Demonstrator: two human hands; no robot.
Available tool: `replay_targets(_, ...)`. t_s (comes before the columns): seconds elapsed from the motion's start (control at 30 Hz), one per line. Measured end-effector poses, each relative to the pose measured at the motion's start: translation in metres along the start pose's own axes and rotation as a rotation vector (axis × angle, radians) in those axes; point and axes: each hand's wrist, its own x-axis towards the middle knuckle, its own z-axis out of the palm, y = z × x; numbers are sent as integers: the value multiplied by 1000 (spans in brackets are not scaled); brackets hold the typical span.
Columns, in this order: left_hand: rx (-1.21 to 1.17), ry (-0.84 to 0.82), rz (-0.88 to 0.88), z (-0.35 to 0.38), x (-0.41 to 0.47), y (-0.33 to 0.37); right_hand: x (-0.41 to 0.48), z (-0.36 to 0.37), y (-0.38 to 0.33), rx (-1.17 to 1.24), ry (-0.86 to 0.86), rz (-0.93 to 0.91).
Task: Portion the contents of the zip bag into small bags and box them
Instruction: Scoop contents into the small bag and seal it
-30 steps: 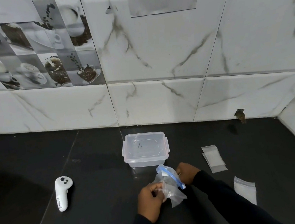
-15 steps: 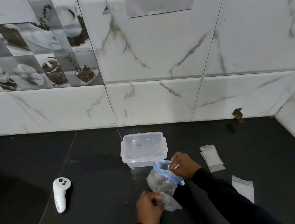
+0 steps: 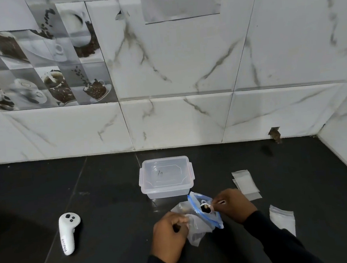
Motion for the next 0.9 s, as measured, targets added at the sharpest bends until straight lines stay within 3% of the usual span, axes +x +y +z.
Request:
replay_targets(0.27,91,-23,58,-6,13,12,-9,16,7,76,84,37)
replay_targets(0.5,203,-143,35,-12,26,23,-25,-7,6,439,224,106)
replay_targets(0.67,289,-187,-13,-9,36,36,-53,-31,-34,683,237,-49)
replay_targets(0.77,291,-224,-69,-7,41,45,-66,-20,-55,637,247,-150)
replay_targets(0.9,307,-249,-105,-5,45,50,-71,20,-51,431,391,-204)
